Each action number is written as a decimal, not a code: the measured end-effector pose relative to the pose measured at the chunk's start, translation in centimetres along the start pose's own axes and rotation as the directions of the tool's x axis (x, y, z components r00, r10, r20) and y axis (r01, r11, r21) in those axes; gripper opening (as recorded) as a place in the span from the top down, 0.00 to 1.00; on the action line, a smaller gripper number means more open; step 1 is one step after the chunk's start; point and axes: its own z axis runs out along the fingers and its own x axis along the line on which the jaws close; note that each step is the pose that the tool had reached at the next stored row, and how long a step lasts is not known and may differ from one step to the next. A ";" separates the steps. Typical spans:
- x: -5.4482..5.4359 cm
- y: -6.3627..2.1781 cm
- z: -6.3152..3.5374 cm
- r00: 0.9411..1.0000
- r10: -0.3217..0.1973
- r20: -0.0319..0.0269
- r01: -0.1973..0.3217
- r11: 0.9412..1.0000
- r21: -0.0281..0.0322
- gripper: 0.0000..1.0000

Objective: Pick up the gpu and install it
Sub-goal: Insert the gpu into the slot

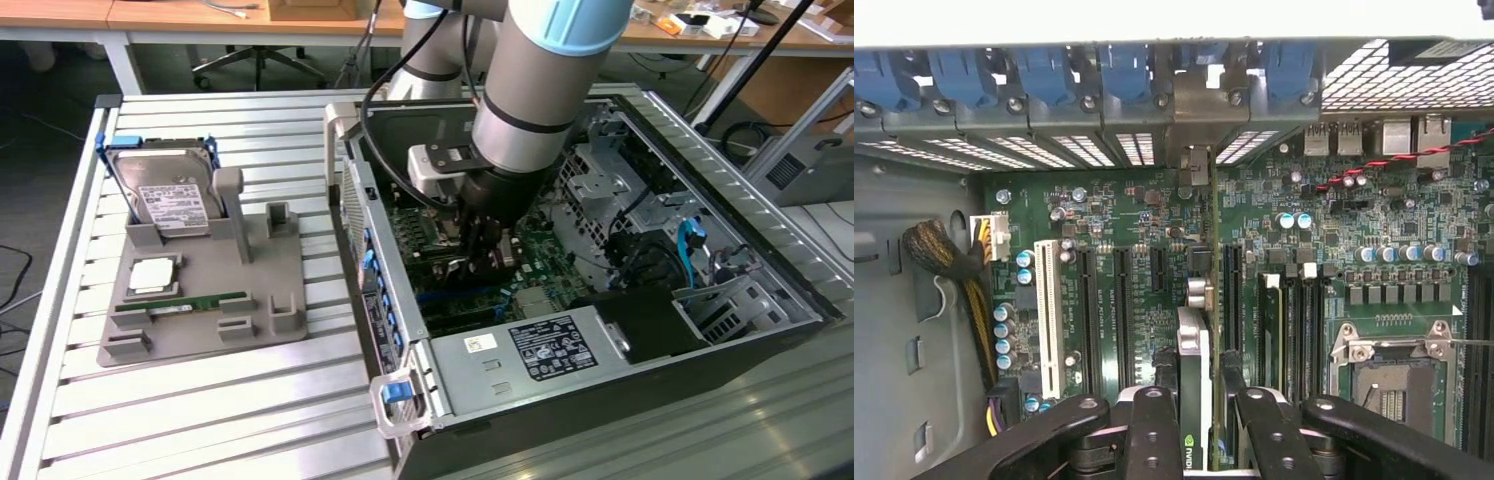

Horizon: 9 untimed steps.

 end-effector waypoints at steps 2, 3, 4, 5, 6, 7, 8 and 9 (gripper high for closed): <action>0.0 0.00 -0.01 1.000 0.000 0.000 0.000 1.000 0.000 0.73; 0.0 0.00 -0.01 1.000 0.000 0.000 0.000 1.000 0.000 0.73; 0.0 0.00 0.03 1.000 0.000 0.000 0.000 1.000 0.000 0.73; 0.0 0.00 0.06 1.000 0.000 0.000 0.000 1.000 0.000 0.73; 0.0 0.00 0.08 1.000 0.000 0.000 0.000 1.000 0.000 0.73; 0.0 0.00 0.10 1.000 0.001 -0.001 -0.001 1.000 0.000 0.73; 0.0 0.00 0.10 1.000 0.001 -0.001 -0.001 1.000 0.000 0.73; 0.0 0.00 0.10 1.000 0.001 -0.001 -0.001 1.000 0.000 0.73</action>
